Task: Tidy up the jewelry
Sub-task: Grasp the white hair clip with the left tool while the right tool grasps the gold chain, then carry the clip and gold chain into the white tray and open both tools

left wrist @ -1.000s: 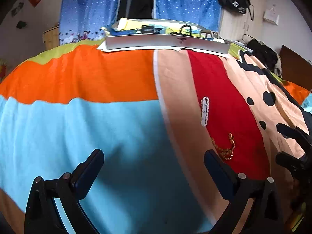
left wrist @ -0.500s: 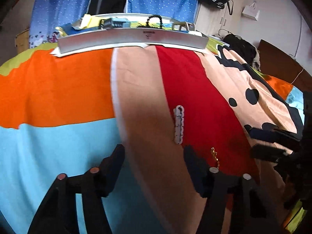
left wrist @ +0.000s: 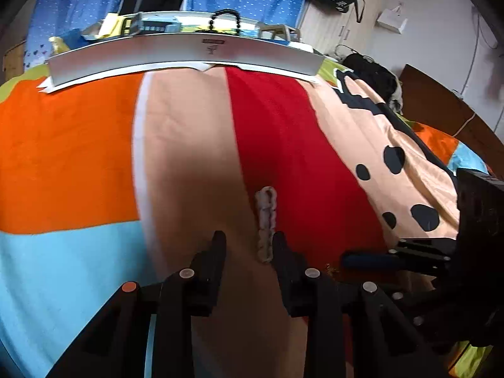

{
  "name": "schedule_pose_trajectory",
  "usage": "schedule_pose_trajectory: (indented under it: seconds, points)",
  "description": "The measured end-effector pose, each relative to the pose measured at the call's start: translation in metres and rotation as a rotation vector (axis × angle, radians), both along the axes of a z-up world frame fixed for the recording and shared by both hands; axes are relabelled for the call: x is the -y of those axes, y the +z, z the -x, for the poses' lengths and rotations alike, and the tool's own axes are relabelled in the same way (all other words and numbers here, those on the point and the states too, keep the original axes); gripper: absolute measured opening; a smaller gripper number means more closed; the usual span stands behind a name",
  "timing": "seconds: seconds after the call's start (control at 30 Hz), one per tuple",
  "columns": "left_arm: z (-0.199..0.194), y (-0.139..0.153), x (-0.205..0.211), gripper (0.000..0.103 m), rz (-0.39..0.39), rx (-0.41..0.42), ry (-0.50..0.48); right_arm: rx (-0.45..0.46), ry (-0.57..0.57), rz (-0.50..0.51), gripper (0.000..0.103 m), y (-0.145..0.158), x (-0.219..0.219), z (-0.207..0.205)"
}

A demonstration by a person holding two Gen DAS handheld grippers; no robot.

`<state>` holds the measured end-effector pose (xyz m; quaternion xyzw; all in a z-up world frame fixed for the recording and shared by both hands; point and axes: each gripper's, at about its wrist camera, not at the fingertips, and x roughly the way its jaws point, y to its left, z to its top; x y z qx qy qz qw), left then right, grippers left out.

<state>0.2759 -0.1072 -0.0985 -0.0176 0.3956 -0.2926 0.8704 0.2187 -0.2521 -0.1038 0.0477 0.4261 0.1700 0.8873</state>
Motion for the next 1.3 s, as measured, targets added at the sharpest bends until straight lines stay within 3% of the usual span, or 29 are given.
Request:
schedule_pose_trajectory:
  seconds: [0.17, 0.33, 0.5, 0.6, 0.77, 1.03, 1.3]
  points:
    - [-0.007, -0.008, 0.008, 0.029, -0.007, -0.030, -0.008, -0.004, -0.003, 0.043, 0.026, -0.006, -0.013, -0.007]
    - [-0.014, -0.011, 0.012, 0.029, -0.008, -0.057, 0.001, -0.017, -0.028, 0.064, 0.011, -0.010, -0.019, -0.014]
    - [-0.019, -0.014, 0.027, 0.028, -0.070, -0.051, 0.012, -0.033, -0.019, 0.094, 0.010, -0.012, -0.028, -0.023]
    - [-0.023, -0.015, 0.029, 0.009, -0.103, -0.058, 0.036, -0.041, -0.008, 0.113, 0.010, -0.014, -0.035, -0.028]
    - [-0.027, -0.016, 0.019, 0.006, -0.059, -0.099, 0.073, -0.031, -0.010, 0.095, 0.007, -0.013, -0.038, -0.032]
    - [-0.010, -0.007, 0.007, 0.005, -0.059, -0.095, 0.106, 0.064, -0.035, -0.007, 0.007, 0.012, -0.030, -0.033]
    - [0.000, 0.027, -0.006, 0.005, -0.073, -0.055, 0.120, 0.189, -0.033, -0.030, 0.007, 0.059, -0.006, -0.021]
